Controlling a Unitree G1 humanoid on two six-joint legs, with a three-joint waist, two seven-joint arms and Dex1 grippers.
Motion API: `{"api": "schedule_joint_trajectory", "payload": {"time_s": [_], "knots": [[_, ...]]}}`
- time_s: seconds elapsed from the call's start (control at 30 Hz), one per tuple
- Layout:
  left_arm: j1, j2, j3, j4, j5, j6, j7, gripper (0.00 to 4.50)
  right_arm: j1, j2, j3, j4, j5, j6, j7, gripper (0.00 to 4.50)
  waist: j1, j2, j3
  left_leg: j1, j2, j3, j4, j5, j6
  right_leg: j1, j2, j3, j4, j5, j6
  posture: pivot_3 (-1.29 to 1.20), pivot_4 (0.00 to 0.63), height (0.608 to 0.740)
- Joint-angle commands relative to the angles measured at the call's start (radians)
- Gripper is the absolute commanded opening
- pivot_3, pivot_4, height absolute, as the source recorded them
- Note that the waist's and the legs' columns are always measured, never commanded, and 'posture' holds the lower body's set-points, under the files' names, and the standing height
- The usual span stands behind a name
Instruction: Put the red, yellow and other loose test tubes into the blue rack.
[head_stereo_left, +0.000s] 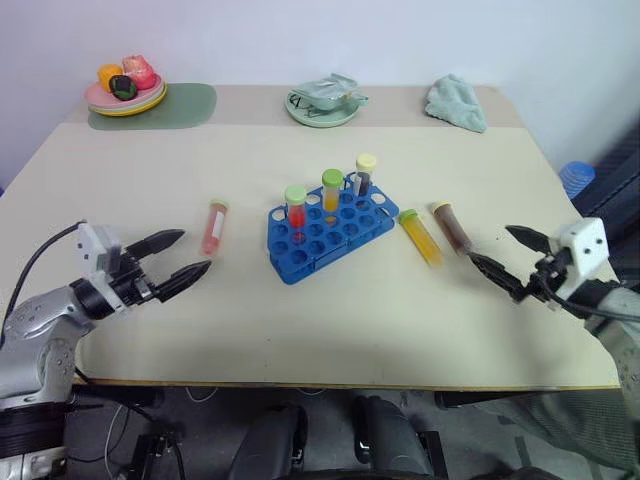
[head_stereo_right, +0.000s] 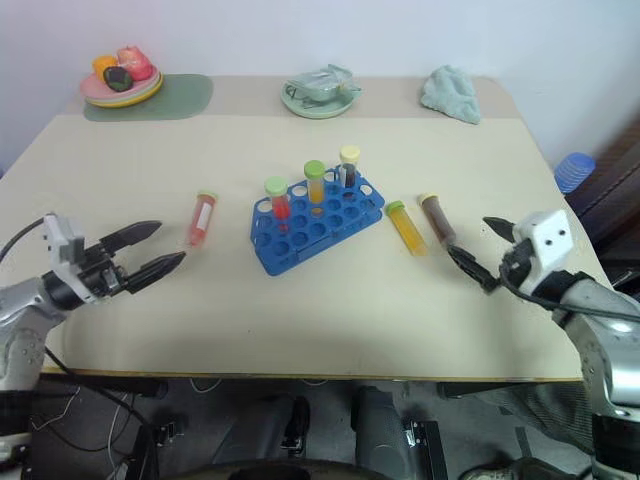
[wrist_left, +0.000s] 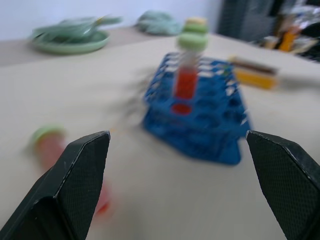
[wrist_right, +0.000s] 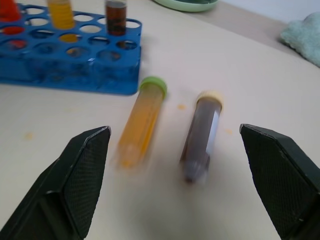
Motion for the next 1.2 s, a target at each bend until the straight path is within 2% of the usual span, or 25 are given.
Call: {"api": "schedule_joint_trajectory", "payload": {"time_s": [0.03, 0.13, 0.3, 0.47, 0.57, 0.87, 1.2], "knots": [[-0.044, -0.01, -0.024, -0.042, -0.024, 0.011, -0.014, 4.49, -0.172, -0.056, 0.042, 0.055, -0.035, 0.196, -0.094, 4.25, 0.0, 0.0, 0.0, 0.0, 0.0, 0.0, 0.0, 0.0, 0.0, 0.0, 0.0, 0.0, 0.0, 0.0, 0.0, 0.0, 0.15, 0.74], [-0.059, -0.019, -0.042, -0.043, -0.024, 0.015, -0.028, 4.49, -0.332, -0.099, 0.106, 0.135, -0.009, 0.381, -0.063, 4.25, -0.003, 0.001, 0.0, -0.001, 0.0, 0.0, 0.0, 0.0, 0.0, -0.002, 0.0, 0.0, 0.0, 0.001, 0.001, 0.0, 0.15, 0.74], [-0.086, -0.044, -0.078, -0.038, -0.02, 0.018, -0.037, 4.49, -0.656, -0.134, 0.291, 0.406, -0.087, 0.591, -0.012, 4.25, -0.004, 0.001, 0.0, -0.001, 0.0, 0.001, 0.0, 0.0, 0.0, -0.002, 0.0, 0.0, 0.0, 0.0, -0.001, 0.0, 0.15, 0.74], [-0.104, -0.055, -0.095, -0.027, -0.023, 0.022, -0.048, 4.49, -0.908, -0.12, 0.453, 0.686, -0.177, 0.634, 0.095, 4.25, -0.004, 0.001, 0.001, -0.003, 0.0, 0.001, -0.001, 0.0, 0.0, -0.004, 0.0, 0.0, -0.001, 0.001, 0.001, 0.0, 0.15, 0.74], [-0.098, -0.061, -0.103, -0.033, -0.023, 0.022, -0.049, 4.49, -1.022, -0.083, 0.506, 0.858, -0.221, 0.619, 0.149, 4.25, -0.007, 0.001, 0.001, -0.004, 0.0, 0.002, 0.0, 0.001, -0.001, -0.004, 0.0, 0.0, -0.002, 0.001, 0.001, 0.0, 0.15, 0.74], [-0.058, -0.078, -0.1, -0.089, -0.042, 0.056, -0.028, 4.49, -1.201, 0.025, 0.574, 1.186, -0.334, 0.547, 0.27, 4.25, -0.024, 0.001, 0.001, -0.005, 0.0, 0.002, 0.0, 0.003, -0.005, -0.004, -0.001, 0.0, -0.001, 0.001, 0.002, 0.0, 0.15, 0.74], [-0.003, -0.076, -0.079, -0.145, -0.059, 0.073, -0.008, 4.49, -1.24, 0.118, 0.533, 1.39, -0.417, 0.374, 0.223, 4.25, -0.029, 0.002, 0.001, -0.004, -0.001, 0.002, 0.0, 0.004, -0.006, -0.005, 0.0, 0.0, 0.001, 0.001, 0.002, 0.0, 0.15, 0.74]]}}
